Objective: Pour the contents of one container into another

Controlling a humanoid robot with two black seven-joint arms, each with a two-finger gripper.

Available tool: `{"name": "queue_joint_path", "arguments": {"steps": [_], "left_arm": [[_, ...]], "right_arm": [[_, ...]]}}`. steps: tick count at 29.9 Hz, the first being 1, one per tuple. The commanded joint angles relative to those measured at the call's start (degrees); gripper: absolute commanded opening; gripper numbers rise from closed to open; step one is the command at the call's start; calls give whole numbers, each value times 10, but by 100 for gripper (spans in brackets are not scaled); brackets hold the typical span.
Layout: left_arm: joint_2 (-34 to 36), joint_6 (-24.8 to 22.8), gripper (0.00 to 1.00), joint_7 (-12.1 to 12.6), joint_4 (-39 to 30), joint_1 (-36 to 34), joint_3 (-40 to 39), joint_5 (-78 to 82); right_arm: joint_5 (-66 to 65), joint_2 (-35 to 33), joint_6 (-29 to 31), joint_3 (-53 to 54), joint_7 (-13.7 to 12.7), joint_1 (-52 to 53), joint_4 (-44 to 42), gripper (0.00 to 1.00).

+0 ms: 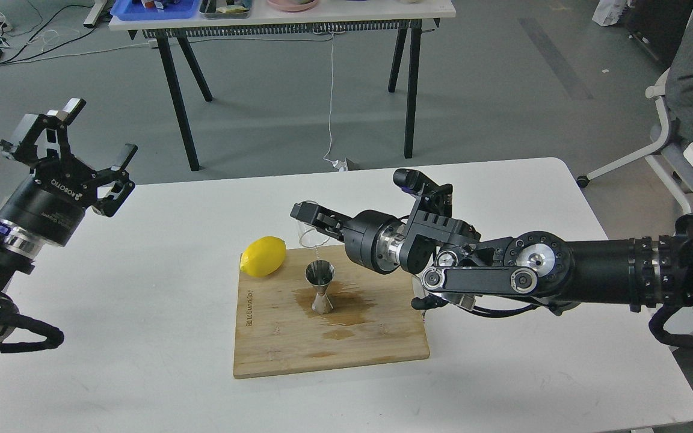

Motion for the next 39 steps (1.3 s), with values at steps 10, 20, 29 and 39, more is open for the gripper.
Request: {"name": "queue_joint_path", "arguments": {"steps": [10,20,29,39], "left_arm": [[-3,0,96,0,6,0,1,0],[3,-3,96,0,6,-2,0,0],[-1,-4,96,0,6,-1,0,0],[-2,-5,96,0,6,-1,0,0]], "right_arm": [[256,31,-2,421,2,-209,-29,40],[408,34,-3,705,2,-357,-38,40],[547,33,-11,864,19,-430,-100,39],[579,34,-90,883,57,-448,-139,39]]}}
